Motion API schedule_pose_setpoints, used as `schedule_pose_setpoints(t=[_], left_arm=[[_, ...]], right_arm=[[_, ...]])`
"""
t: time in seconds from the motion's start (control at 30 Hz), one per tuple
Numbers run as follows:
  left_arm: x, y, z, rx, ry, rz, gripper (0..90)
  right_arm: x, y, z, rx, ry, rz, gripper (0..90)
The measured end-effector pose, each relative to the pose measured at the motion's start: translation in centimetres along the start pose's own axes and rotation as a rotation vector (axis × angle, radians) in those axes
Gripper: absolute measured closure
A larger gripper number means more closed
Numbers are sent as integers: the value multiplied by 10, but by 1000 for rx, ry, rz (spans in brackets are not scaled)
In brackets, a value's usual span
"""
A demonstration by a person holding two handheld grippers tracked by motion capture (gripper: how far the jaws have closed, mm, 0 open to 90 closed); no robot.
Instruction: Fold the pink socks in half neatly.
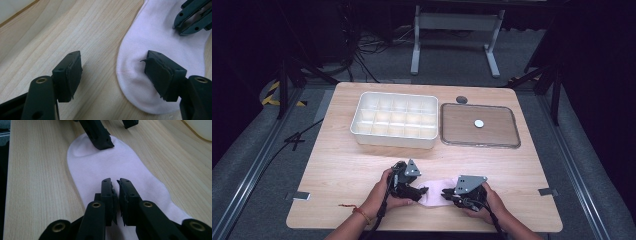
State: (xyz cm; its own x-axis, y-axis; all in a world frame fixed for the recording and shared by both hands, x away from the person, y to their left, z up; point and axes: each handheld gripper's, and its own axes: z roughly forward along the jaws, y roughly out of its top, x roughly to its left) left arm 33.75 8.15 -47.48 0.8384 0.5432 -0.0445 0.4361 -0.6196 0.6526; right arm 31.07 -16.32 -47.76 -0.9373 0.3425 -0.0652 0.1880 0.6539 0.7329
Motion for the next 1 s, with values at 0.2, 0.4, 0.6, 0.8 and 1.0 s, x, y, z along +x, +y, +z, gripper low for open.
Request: schedule_pose_setpoints(t=[0.2, 0.4, 0.6, 0.8, 1.0], left_arm=[[-4, -2, -1, -10, 1, -3, 347], [-8, -2, -2, -20, -37, 12, 528], [-6, -3, -2, -31, -105, 4, 737], [-5, -3, -2, -31, -128, -16, 810], [-1, -3, -7, -44, -136, -39, 821]], right_arm=[[1, -1, 0, -4, -6, 6, 821], [1, -1, 0, -7, -3, 8, 821], [1, -2, 0, -11, -2, 11, 821], [1, -2, 0, -14, -2, 11, 821], [3, 1, 3, -12, -24, 13, 824]])
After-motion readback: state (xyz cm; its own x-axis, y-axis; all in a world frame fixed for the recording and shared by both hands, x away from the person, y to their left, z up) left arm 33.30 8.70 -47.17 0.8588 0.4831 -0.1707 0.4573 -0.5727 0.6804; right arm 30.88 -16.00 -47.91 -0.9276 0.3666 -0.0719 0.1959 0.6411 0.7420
